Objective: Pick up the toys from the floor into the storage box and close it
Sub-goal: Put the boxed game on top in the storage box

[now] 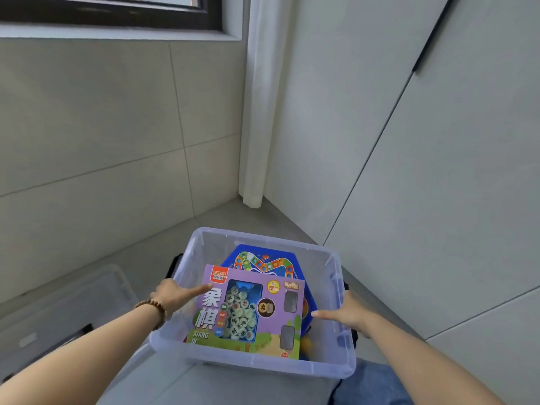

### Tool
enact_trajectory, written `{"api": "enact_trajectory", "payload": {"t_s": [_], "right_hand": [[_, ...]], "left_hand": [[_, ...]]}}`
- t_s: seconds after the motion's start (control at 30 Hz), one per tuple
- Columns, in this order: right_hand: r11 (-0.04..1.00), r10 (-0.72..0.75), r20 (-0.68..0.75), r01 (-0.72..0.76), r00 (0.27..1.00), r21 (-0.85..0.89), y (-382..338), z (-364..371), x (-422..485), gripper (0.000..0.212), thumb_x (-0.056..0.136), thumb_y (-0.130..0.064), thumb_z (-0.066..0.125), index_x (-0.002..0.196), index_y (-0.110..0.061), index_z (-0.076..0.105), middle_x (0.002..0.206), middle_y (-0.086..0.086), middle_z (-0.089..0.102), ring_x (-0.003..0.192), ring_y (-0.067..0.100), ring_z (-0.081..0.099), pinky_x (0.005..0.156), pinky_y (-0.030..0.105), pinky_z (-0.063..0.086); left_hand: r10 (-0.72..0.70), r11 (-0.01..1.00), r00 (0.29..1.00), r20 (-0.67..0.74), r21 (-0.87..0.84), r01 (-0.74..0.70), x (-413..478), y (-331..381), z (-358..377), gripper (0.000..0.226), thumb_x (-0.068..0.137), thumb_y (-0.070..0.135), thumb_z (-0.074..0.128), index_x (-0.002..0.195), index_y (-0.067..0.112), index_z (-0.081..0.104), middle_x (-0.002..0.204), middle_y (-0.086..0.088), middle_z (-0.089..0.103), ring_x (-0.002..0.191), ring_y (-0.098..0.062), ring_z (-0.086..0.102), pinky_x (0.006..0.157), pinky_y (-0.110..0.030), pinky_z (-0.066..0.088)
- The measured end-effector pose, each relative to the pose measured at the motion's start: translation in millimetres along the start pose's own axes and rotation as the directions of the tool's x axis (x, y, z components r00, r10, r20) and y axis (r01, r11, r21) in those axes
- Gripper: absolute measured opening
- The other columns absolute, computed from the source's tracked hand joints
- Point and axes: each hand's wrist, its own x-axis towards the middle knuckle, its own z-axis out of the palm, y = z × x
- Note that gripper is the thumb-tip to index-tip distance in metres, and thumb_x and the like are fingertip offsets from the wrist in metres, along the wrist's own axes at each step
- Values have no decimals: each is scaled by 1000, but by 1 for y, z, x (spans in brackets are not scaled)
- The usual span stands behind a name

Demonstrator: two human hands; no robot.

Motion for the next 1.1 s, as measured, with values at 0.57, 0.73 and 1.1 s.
{"api": "enact_trajectory", "payload": {"t_s": [0.57, 0.73, 1.1], "right_hand": [[827, -561, -13, 560, 828, -46, -178, 131, -71, 73, 80, -36, 70, 141, -25, 30, 144, 0, 33, 131, 18, 37, 105, 39, 39], [812, -574, 341, 570, 745, 123, -259, 284, -79, 59, 81, -31, 71, 133, -19, 44, 139, -1, 43, 118, 11, 47, 94, 26, 43], [948, -205, 296, 264, 933, -178, -208, 438, 23, 94, 72, -35, 79, 145, -15, 24, 151, 7, 18, 137, 23, 29, 111, 32, 28]], "left_hand": [[109, 980, 993, -51, 171, -99, -40, -117, -133, 103, 68, 55, 74, 147, 15, 21, 153, -5, 27, 139, -24, 30, 114, -36, 27], [-82, 994, 987, -141, 61, 92, -58, -229, -178, 97, 73, 50, 72, 147, 13, 22, 153, -7, 27, 138, -25, 31, 114, -36, 28], [-366, 931, 920, -138, -69, 360, -23, -400, -163, 132, 60, 66, 72, 149, 8, -5, 157, -10, 3, 144, -29, 11, 117, -41, 17]]}}
